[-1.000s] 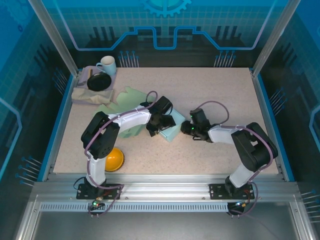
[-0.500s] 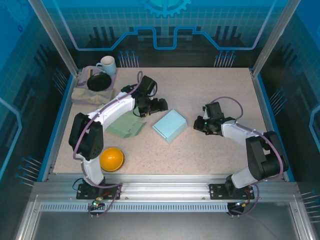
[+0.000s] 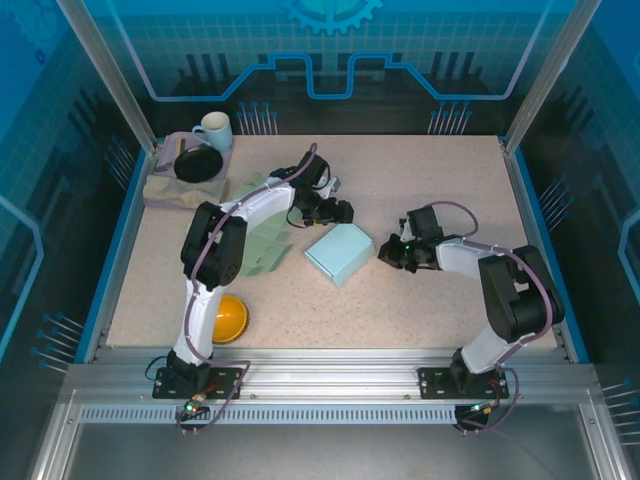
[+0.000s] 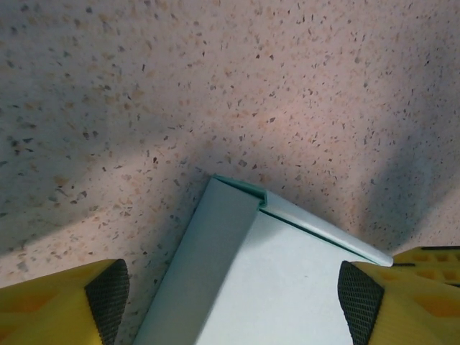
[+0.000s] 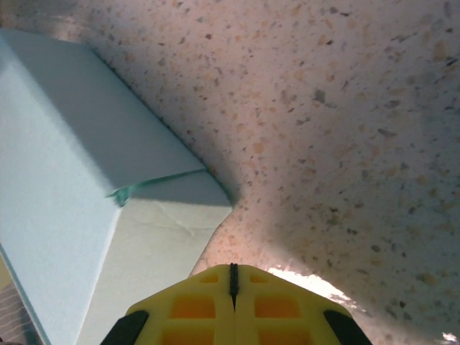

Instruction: Fold the paper box

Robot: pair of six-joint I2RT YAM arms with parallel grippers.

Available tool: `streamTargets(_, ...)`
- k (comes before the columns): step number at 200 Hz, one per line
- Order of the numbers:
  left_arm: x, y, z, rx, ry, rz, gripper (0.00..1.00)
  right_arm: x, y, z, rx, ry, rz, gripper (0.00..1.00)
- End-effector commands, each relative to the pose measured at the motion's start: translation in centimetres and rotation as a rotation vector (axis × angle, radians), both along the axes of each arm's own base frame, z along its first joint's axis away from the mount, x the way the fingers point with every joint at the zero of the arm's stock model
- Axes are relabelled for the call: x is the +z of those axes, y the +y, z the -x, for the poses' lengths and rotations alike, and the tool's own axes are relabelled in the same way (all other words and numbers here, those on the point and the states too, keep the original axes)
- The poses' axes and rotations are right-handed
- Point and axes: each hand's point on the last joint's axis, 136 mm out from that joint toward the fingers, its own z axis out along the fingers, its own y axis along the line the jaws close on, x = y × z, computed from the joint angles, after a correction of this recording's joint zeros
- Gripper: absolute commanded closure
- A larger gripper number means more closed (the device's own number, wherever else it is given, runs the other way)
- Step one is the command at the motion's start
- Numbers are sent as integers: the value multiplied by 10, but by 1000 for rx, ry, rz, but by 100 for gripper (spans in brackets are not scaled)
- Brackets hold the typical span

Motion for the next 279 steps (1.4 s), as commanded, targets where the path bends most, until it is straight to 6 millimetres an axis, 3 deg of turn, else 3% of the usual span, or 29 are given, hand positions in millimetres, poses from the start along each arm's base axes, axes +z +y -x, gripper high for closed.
streamTargets(1, 12, -20, -2, -54, -42, 70, 20, -2, 0, -9, -16, 1, -42, 100)
streamTargets(109, -27, -45, 37, -126, 65, 67, 22, -17, 3, -26, -20, 11, -67, 100)
streamTargets(183, -29, -127, 120, -270, 200, 231, 25, -22, 12, -33, 17, -22, -118, 100)
streamTargets(212, -23, -143, 138, -293, 224, 260, 25, -24, 10, -32, 9, -18, -119, 100)
streamTargets(236, -19, -130, 124, -232, 197, 220, 25, -22, 3, -31, -18, -14, -114, 100)
streamTargets(279, -4, -52, 54, 35, 94, 100, 23, -1, -11, -35, -35, -44, -63, 100)
